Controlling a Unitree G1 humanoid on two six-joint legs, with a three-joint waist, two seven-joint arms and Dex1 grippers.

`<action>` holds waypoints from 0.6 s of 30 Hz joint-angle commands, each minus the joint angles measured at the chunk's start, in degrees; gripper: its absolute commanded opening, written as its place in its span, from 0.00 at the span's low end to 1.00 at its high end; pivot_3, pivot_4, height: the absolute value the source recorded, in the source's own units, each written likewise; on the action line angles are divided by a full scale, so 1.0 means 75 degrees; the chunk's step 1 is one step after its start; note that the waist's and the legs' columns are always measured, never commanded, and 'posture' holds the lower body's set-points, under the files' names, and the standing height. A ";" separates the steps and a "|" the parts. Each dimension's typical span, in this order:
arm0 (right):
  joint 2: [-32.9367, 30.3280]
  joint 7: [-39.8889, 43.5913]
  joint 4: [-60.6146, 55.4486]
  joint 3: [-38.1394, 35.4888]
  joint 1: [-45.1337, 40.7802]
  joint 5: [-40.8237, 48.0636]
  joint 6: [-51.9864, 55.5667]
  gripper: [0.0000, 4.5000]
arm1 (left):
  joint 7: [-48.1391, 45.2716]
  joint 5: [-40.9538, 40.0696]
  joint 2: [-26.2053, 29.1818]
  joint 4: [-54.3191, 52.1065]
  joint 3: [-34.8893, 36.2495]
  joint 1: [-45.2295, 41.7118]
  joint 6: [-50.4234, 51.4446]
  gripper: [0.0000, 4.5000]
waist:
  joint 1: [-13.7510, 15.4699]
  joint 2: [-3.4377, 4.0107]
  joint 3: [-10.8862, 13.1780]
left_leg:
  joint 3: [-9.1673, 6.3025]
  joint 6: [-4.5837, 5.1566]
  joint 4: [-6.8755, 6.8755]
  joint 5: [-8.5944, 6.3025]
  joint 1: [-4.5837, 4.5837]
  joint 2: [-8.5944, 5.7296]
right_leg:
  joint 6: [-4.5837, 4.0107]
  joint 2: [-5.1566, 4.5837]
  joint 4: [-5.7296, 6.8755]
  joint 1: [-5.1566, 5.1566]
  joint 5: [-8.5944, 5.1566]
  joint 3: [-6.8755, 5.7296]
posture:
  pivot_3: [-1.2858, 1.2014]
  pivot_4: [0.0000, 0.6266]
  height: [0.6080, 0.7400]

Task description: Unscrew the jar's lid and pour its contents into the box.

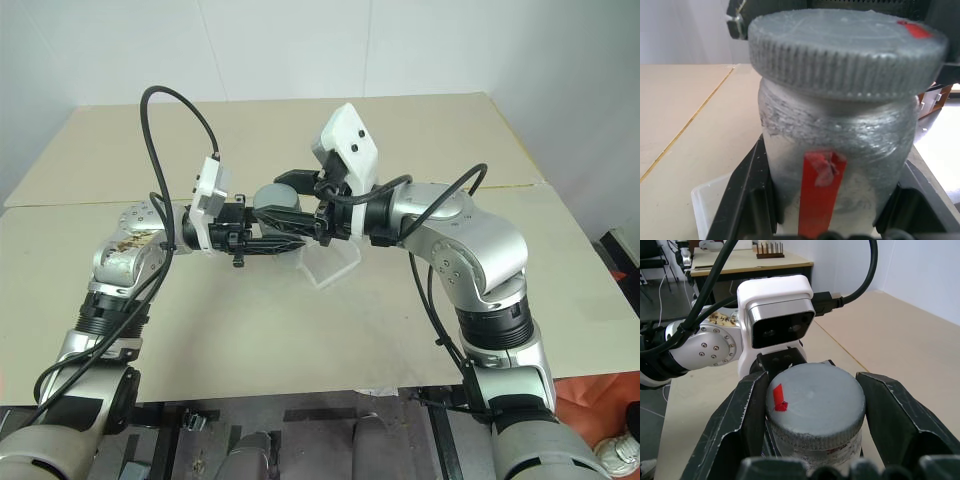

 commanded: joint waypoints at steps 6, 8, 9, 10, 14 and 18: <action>-0.0141 -0.0182 0.0266 -0.1055 -0.0637 0.0675 0.0490 0.61 | -0.0032 0.0043 0.0316 -0.0125 0.0156 0.0089 -0.0181 0.43 | -0.0001 0.0000 0.0000 | 0.0000 0.0000 -0.0001 0.0000 0.0000 0.0000 | 0.0000 0.0000 0.0001 -0.0001 0.0000 0.0000 | 0.52 0.24 1.00; -0.0316 -0.0223 0.0301 -0.1216 -0.0583 0.0627 0.0375 0.61 | 0.0019 0.0045 0.0387 -0.0099 0.0211 0.0145 -0.0165 0.43 | 0.0001 0.0000 0.0000 | -0.0001 0.0000 -0.0001 0.0000 0.0000 0.0000 | 0.0000 0.0000 0.0001 0.0000 0.0000 0.0000 | 0.52 0.24 1.00; -0.0432 -0.0268 0.0319 -0.1289 -0.0498 0.0555 0.0296 0.61 | 0.0096 0.0019 0.0401 -0.0096 0.0265 0.0173 -0.0125 0.43 | 0.0003 0.0000 0.0000 | 0.0000 0.0000 -0.0001 0.0000 -0.0001 0.0000 | 0.0000 0.0000 0.0001 0.0000 0.0000 0.0000 | 0.52 0.24 1.00; -0.0522 -0.0349 0.0334 -0.1380 -0.0390 0.0496 0.0235 0.61 | 0.0189 0.0001 0.0407 -0.0093 0.0316 0.0191 -0.0095 0.43 | 0.0002 0.0000 0.0000 | 0.0000 0.0000 0.0000 0.0000 -0.0001 0.0000 | 0.0000 -0.0001 0.0001 0.0000 0.0000 0.0000 | 0.52 0.24 1.00; -0.0873 -0.0748 0.0239 -0.1828 0.0314 0.0394 0.0265 0.61 | 0.0451 -0.0114 0.0484 -0.0187 0.0469 0.0316 0.0032 0.43 | 0.0020 0.0000 0.0000 | -0.0001 0.0000 0.0000 0.0000 -0.0002 0.0000 | 0.0000 -0.0001 0.0001 0.0001 0.0000 0.0000 | 0.52 0.24 1.00; -0.1165 -0.0973 -0.0243 -0.2484 0.1191 0.0780 0.0495 0.61 | 0.0502 -0.0262 0.0676 -0.0420 0.0495 0.0549 0.0192 0.43 | 0.0029 0.0000 0.0000 | -0.0003 0.0001 0.0001 0.0000 -0.0008 0.0000 | 0.0001 -0.0001 0.0001 -0.0001 0.0000 -0.0002 | 0.52 0.24 1.00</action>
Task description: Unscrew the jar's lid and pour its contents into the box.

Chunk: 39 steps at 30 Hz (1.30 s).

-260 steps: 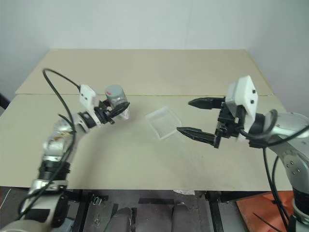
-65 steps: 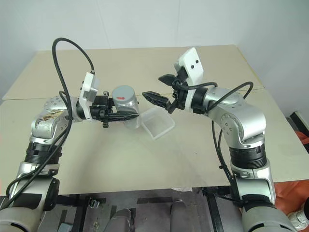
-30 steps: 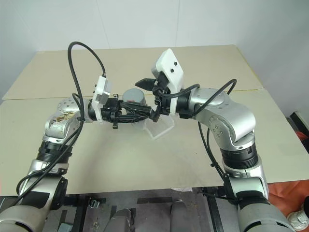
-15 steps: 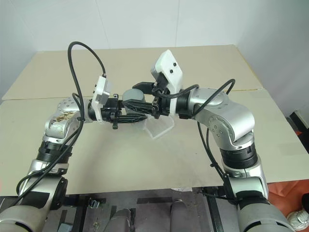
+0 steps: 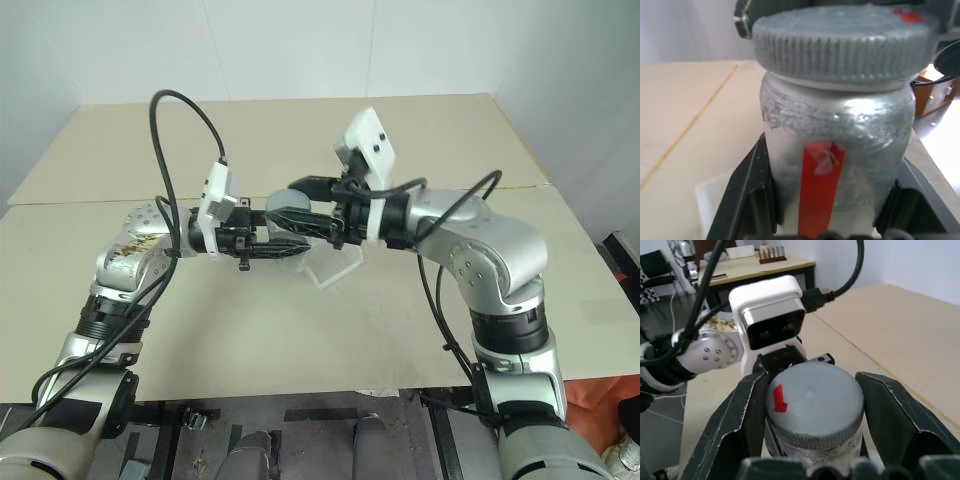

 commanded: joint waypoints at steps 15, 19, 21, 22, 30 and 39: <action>-0.0547 -0.1287 -0.0436 -0.1749 0.0252 0.0684 0.0130 0.61 | -0.0330 -0.0320 0.0226 0.0227 0.0544 -0.0186 0.0058 0.43 | 0.0051 0.0007 0.0003 | 0.0004 0.0004 -0.0003 -0.0002 0.0001 -0.0001 | -0.0003 0.0000 -0.0002 0.0001 -0.0002 0.0003 | 0.52 0.24 1.00; -0.0670 -0.1265 -0.0450 -0.1792 0.0325 0.0687 0.0094 0.61 | -0.0276 -0.0354 0.0326 0.0258 0.0691 -0.0211 0.0077 0.43 | 0.0069 0.0007 0.0003 | 0.0004 0.0004 -0.0003 -0.0002 0.0004 -0.0001 | -0.0003 0.0000 -0.0010 0.0001 -0.0002 0.0003 | 0.52 0.24 1.00; -0.0734 -0.1237 -0.0456 -0.1823 0.0373 0.0691 0.0065 0.61 | -0.0210 -0.0414 0.0377 0.0243 0.0822 -0.0220 0.0120 0.43 | 0.0066 0.0007 0.0003 | 0.0004 0.0004 -0.0003 -0.0002 0.0007 -0.0001 | -0.0003 0.0001 -0.0010 0.0002 -0.0002 0.0002 | 0.52 0.24 1.00; -0.0783 -0.1208 -0.0474 -0.1827 0.0391 0.0702 0.0066 0.61 | -0.0166 -0.0435 0.0402 0.0224 0.0891 -0.0235 0.0147 0.43 | 0.0065 0.0007 0.0003 | 0.0004 0.0004 -0.0003 -0.0002 0.0006 0.0000 | -0.0003 0.0001 -0.0010 0.0001 -0.0002 0.0003 | 0.52 0.24 1.00; -0.1684 -0.0421 -0.0929 -0.1971 0.1052 0.0874 0.0023 0.61 | -0.0001 -0.0126 0.1033 0.0492 0.1309 -0.0487 -0.0241 0.43 | 0.0165 0.0007 0.0004 | 0.0005 0.0004 -0.0003 -0.0002 0.0004 0.0000 | -0.0003 0.0001 -0.0013 0.0002 -0.0002 0.0003 | 0.52 0.24 1.00; -0.2740 0.1054 -0.1676 -0.2157 0.2816 0.0654 -0.0690 0.90 | 0.0116 0.0922 0.1327 0.1543 0.1027 -0.0722 -0.1863 0.43 | 0.0235 0.0006 0.0004 | 0.0007 0.0004 0.0001 -0.0002 0.0003 -0.0001 | -0.0002 0.0000 -0.0019 0.0007 -0.0002 0.0002 | 0.52 0.24 1.00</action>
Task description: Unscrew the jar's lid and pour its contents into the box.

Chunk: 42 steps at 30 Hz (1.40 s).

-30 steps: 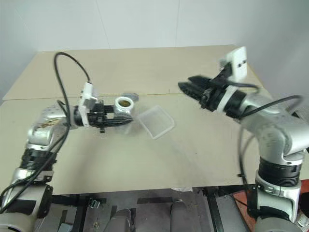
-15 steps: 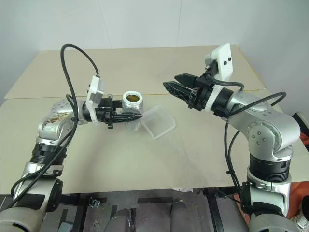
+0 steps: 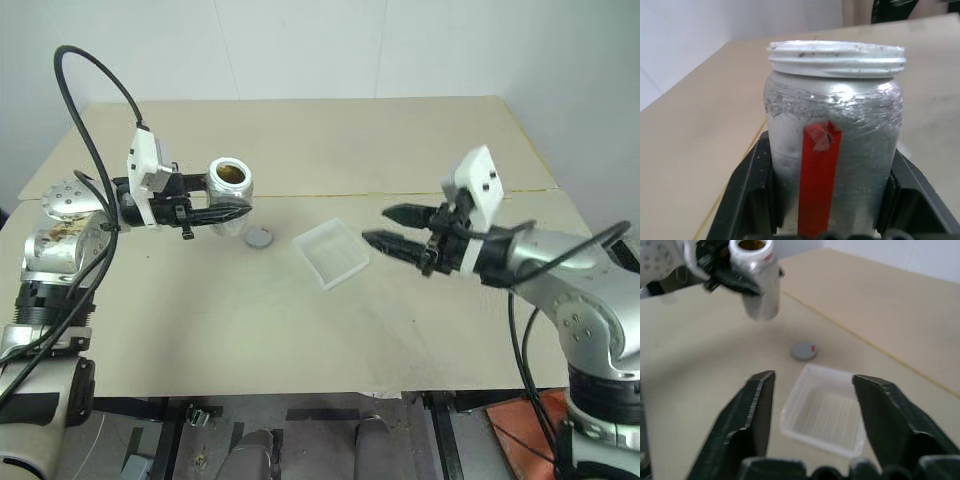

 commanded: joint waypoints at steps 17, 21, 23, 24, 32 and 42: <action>-0.0901 0.0906 -0.0293 -0.0307 0.0368 -0.0125 -0.0624 0.99 | 0.5629 0.6253 -0.0499 0.3630 -0.2435 -0.2502 -0.7016 0.43 | 0.0155 -0.0012 0.0006 | 0.0001 0.0000 0.0008 0.0000 -0.0009 -0.0004 | 0.0008 0.0000 -0.0011 0.0000 0.0005 -0.0001 | 0.52 0.24 1.00; -0.0918 0.1002 -0.0212 -0.0237 0.0191 -0.0184 -0.0689 0.99 | 0.8616 0.8759 -0.0507 0.4221 -0.3767 -0.3651 -0.7997 0.43 | 0.0201 -0.0019 0.0010 | 0.0001 -0.0002 0.0011 0.0001 -0.0021 -0.0013 | 0.0020 -0.0009 -0.0026 0.0002 0.0012 -0.0001 | 0.52 0.24 1.00; -0.0912 0.1019 -0.0165 -0.0191 0.0078 -0.0233 -0.0721 0.99 | 1.0017 1.0129 -0.0517 0.4456 -0.4691 -0.4177 -0.8040 0.43 | 0.0236 -0.0020 0.0011 | 0.0001 -0.0003 0.0013 0.0002 -0.0028 -0.0016 | 0.0027 -0.0010 -0.0032 -0.0001 0.0016 -0.0001 | 0.52 0.24 1.00; -0.0907 0.1014 -0.0164 -0.0182 0.0047 -0.0247 -0.0719 0.99 | 1.0549 1.0593 -0.0533 0.4594 -0.5047 -0.4355 -0.8012 0.43 | 0.0250 -0.0021 0.0012 | 0.0002 -0.0004 0.0013 0.0002 -0.0028 -0.0016 | 0.0028 -0.0010 -0.0035 0.0000 0.0016 -0.0001 | 0.52 0.24 1.00; -0.0861 0.0923 -0.0371 -0.0320 0.0129 -0.0141 -0.0688 0.99 | 1.3144 1.2498 -0.1188 0.5265 -0.6754 -0.5060 -0.7194 0.43 | 0.0334 -0.0024 0.0013 | 0.0004 -0.0006 0.0013 0.0003 -0.0039 -0.0016 | 0.0030 -0.0010 -0.0028 -0.0008 0.0016 -0.0001 | 0.52 0.24 1.00; -0.0842 0.0684 -0.0611 -0.0449 0.0267 0.0107 -0.0661 0.99 | 1.3901 1.2787 -0.1576 0.5627 -0.7287 -0.5152 -0.6718 0.43 | 0.0367 -0.0024 0.0014 | 0.0007 -0.0010 0.0013 0.0005 -0.0048 -0.0016 | 0.0031 -0.0013 -0.0024 -0.0014 0.0017 -0.0001 | 0.52 0.24 1.00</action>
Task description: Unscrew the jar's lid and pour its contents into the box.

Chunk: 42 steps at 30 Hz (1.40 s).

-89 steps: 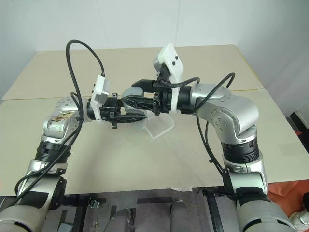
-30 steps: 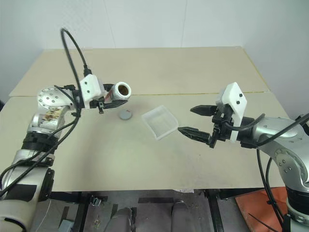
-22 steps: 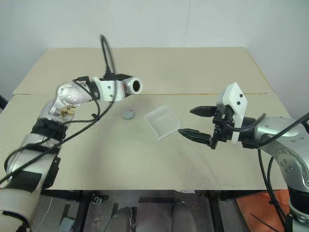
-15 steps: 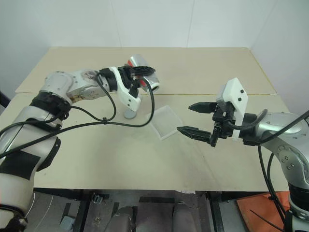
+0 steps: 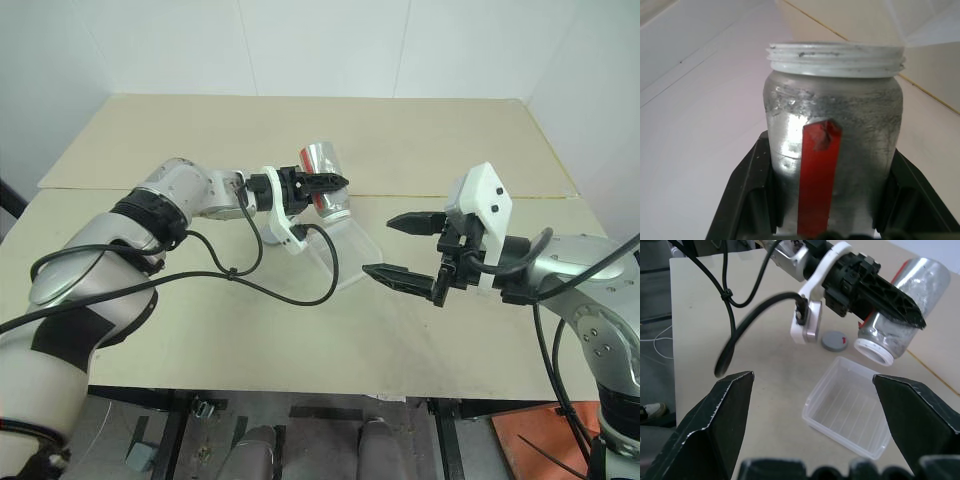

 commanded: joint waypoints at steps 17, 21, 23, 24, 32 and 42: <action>-0.0015 -0.0026 0.0070 -0.0201 -0.0110 0.0061 -0.0192 0.99 | -0.2291 -0.3912 0.0261 0.0632 0.2473 0.0554 -0.0345 0.43 | -0.0033 0.0002 -0.0001 | 0.0005 -0.0005 0.0001 0.0003 0.0004 -0.0001 | 0.0003 -0.0003 0.0012 -0.0001 0.0002 0.0001 | 0.52 0.24 1.00; -0.0074 0.0042 0.0233 -0.0236 -0.0156 0.0014 -0.0231 0.99 | -0.5823 -0.7260 -0.0036 0.0086 0.4712 0.1368 0.1075 0.43 | -0.0052 0.0004 -0.0002 | 0.0005 -0.0035 0.0002 0.0020 0.0002 0.0000 | 0.0002 -0.0004 0.0027 0.0000 0.0003 0.0000 | 0.52 0.24 1.00; -0.0084 0.0061 0.0283 -0.0219 -0.0184 -0.0008 -0.0247 0.99 | -0.7255 -0.8718 -0.0260 -0.0669 0.5601 0.1808 0.2413 0.43 | -0.0048 0.0005 -0.0003 | 0.0005 -0.0038 0.0002 0.0022 0.0003 0.0001 | 0.0002 -0.0004 0.0032 0.0004 0.0002 0.0000 | 0.52 0.24 1.00; -0.0080 0.0058 0.0297 -0.0195 -0.0220 -0.0012 -0.0238 0.99 | -0.8091 -0.9754 -0.0394 -0.1339 0.6146 0.2056 0.3690 0.43 | -0.0051 0.0006 -0.0003 | 0.0004 -0.0038 0.0003 0.0022 0.0001 0.0001 | 0.0002 -0.0004 0.0035 0.0005 0.0003 -0.0001 | 0.52 0.24 1.00; 0.0005 0.0038 0.0183 -0.0001 -0.0312 0.0002 -0.0230 0.99 | -0.8350 -1.2799 -0.0865 -0.5319 0.8029 0.4139 0.8695 0.43 | -0.0336 0.0008 -0.0006 | -0.0005 -0.0034 0.0011 0.0020 0.0008 0.0001 | 0.0003 -0.0005 0.0042 0.0012 0.0004 -0.0003 | 0.52 0.24 1.00; -0.0092 0.0187 0.0226 -0.0026 -0.0360 0.0001 -0.0237 0.99 | -0.7477 -0.9490 -0.0261 -0.5105 0.6089 0.4522 0.4453 0.43 | -0.0343 0.0007 -0.0006 | -0.0001 -0.0048 0.0008 0.0027 0.0031 0.0000 | 0.0000 -0.0004 0.0016 0.0025 0.0006 0.0000 | 0.52 0.24 1.00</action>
